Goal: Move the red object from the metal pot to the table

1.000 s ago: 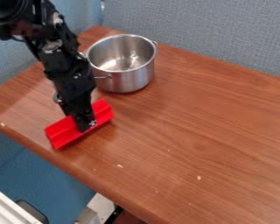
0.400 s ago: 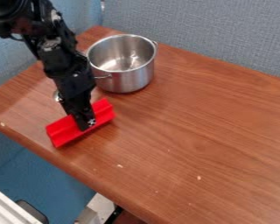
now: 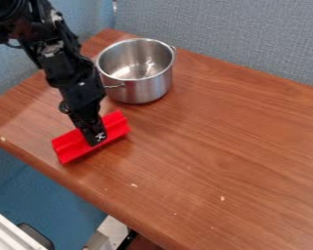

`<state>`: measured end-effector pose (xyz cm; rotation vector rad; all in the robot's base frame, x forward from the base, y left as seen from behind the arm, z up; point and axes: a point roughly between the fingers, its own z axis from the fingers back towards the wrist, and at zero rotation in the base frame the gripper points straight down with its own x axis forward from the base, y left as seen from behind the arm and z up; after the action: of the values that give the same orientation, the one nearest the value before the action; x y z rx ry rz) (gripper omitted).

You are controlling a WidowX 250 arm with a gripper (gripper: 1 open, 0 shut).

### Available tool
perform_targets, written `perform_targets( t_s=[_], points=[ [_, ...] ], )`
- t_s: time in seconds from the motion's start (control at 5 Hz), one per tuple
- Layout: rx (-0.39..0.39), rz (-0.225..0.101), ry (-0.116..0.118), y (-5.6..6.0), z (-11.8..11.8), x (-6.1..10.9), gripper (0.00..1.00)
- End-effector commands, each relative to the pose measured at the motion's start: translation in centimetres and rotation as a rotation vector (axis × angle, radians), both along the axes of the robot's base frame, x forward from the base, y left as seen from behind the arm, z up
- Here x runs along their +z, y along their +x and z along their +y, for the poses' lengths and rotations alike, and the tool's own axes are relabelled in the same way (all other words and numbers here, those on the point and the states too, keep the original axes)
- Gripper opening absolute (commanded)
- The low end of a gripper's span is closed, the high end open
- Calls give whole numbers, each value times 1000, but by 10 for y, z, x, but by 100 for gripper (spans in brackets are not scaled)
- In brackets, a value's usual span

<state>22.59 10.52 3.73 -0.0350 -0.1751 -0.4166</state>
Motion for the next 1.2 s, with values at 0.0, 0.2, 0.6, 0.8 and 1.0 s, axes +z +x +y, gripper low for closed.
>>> perform_targets(
  t_s=[0.0, 0.2, 0.6, 0.8, 1.0],
  points=[
    [-20, 19, -54, -6, -3, -11, 0],
    [-40, 7, -80, -9, -4, -11, 0],
    [-81, -5, -135, -14, -5, -15, 0],
    [-85, -10, -168, -15, -6, -17, 0],
    [-79, -4, -196, -15, -5, -20, 0]
  ],
)
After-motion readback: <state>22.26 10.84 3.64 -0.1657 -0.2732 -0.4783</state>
